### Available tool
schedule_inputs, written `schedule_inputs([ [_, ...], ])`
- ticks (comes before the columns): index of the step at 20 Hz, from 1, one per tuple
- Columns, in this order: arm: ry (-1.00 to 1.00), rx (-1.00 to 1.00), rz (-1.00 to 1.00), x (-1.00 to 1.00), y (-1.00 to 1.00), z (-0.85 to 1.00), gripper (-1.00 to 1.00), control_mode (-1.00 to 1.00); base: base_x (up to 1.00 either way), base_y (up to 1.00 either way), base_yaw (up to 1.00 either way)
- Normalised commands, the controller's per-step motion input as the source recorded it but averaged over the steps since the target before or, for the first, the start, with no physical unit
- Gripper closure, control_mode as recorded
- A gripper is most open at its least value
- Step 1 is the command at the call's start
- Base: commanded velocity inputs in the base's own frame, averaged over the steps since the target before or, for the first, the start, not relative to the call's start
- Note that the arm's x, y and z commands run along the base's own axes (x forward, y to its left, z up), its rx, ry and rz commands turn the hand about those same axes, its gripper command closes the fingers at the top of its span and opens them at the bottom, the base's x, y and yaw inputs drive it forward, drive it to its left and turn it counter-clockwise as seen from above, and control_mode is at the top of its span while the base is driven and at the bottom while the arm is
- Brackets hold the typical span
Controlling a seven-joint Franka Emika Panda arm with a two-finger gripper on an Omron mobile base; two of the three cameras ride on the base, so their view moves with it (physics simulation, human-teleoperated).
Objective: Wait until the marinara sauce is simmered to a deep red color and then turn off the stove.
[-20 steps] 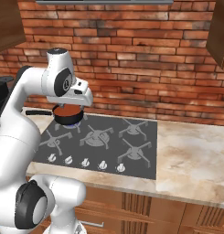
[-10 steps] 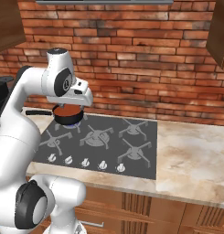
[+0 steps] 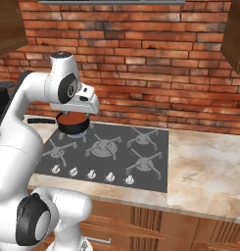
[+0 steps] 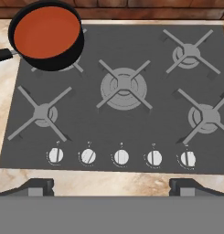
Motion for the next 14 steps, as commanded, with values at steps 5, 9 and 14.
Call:
schedule_inputs([
  [5,0.0,0.0,0.0,0.0,0.0,0.0,-1.0,-1.0,0.0,0.0,0.0],
  [9,0.0,0.0,0.0,0.0,0.0,0.0,-1.0,-1.0,0.0,0.0,0.0],
  [14,0.0,0.0,0.0,0.0,0.0,0.0,-1.0,-1.0,0.0,0.0,0.0],
])
